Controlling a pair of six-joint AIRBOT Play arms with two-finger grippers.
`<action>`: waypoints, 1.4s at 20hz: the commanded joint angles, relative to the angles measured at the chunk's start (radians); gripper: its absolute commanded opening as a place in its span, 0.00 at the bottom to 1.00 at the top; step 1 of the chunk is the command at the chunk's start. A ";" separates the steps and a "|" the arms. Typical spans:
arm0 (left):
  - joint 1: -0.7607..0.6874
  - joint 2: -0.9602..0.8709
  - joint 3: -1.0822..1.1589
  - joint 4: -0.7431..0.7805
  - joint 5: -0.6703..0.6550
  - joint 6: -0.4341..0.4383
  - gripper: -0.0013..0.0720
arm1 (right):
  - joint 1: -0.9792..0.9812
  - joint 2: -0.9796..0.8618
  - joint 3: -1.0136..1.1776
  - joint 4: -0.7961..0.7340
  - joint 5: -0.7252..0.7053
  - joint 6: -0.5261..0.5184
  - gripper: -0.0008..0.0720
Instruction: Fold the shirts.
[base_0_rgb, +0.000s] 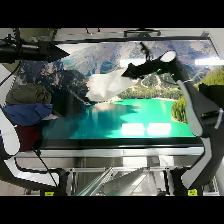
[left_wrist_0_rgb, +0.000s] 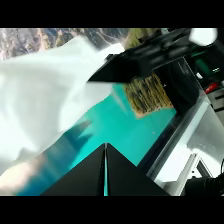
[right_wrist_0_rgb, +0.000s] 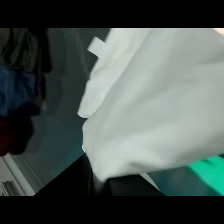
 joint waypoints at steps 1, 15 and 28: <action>-0.014 0.000 0.000 0.002 -0.026 -0.007 0.02 | -0.110 0.198 -0.024 -0.179 0.128 0.080 0.03; -0.180 0.000 0.000 0.005 -0.033 -0.013 0.02 | -0.769 0.496 -0.122 -0.193 0.093 -0.006 0.04; -0.201 -0.151 0.000 0.001 0.018 -0.010 0.02 | -0.992 0.245 0.052 -0.360 0.175 0.076 0.03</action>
